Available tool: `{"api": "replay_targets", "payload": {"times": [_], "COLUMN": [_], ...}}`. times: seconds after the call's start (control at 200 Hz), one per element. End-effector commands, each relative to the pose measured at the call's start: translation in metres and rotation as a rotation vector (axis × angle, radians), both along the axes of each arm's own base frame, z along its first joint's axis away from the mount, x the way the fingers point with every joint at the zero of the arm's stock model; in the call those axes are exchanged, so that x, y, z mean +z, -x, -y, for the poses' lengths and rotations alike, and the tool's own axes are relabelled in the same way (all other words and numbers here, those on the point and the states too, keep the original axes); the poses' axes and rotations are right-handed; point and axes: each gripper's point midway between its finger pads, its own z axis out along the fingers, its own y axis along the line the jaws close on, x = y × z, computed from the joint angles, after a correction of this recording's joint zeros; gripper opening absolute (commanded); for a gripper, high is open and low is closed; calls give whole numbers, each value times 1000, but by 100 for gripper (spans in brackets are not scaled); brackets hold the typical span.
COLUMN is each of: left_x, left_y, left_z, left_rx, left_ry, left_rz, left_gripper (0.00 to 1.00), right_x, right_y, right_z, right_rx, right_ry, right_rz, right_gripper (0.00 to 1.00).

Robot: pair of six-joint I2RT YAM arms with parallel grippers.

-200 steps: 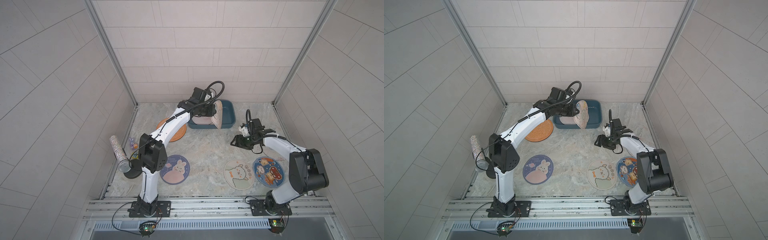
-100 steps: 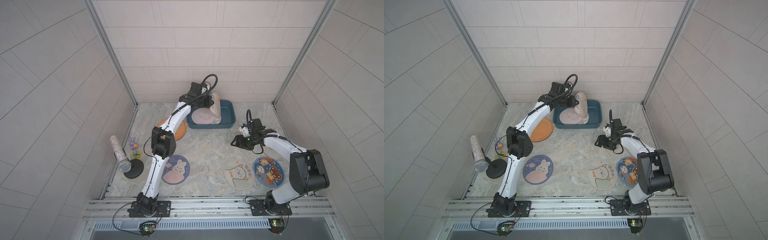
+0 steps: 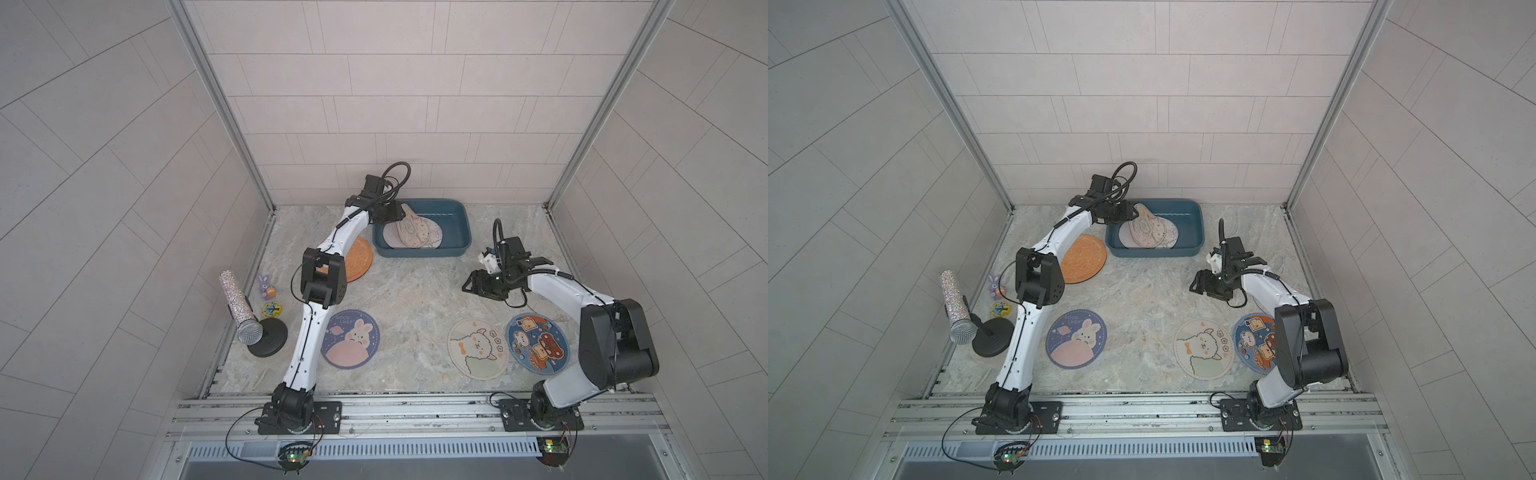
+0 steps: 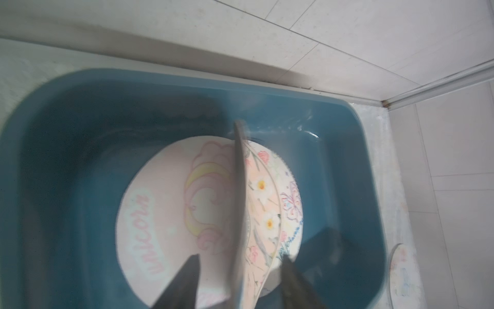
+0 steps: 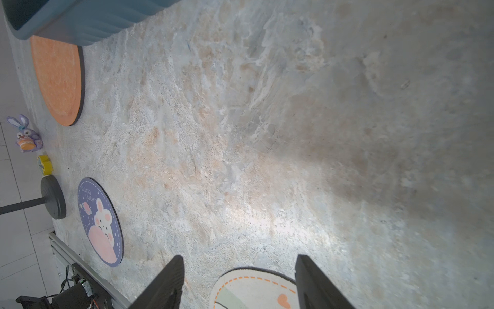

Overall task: Put the coasters into the storage box
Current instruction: Place the coaster in the storage box.

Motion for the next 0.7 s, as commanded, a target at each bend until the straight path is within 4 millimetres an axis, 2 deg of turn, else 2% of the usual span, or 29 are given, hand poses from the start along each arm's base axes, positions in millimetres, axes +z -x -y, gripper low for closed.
{"api": "replay_targets", "payload": {"times": [0.0, 0.08, 0.385, 0.53, 0.695], "left_x": [17, 20, 49, 59, 64], "left_y": [8, 10, 27, 51, 81], "left_z": [-4, -6, -3, 7, 12], "left_rx": [8, 12, -12, -49, -59], "left_ry": [-55, -64, -65, -49, 9], "left_rz": [26, 28, 68, 79, 77], "left_gripper": [69, 77, 91, 99, 100], "right_x": [15, 17, 6, -1, -10], "right_y": [0, 4, 29, 54, 94], "right_z": [6, 9, 26, 36, 54], "right_rx": [-17, -24, -97, -177, -284], "right_ry": [23, 36, 107, 128, 205], "right_rz": [31, 30, -28, -72, -117], "right_gripper": [70, 72, 79, 83, 90]}}
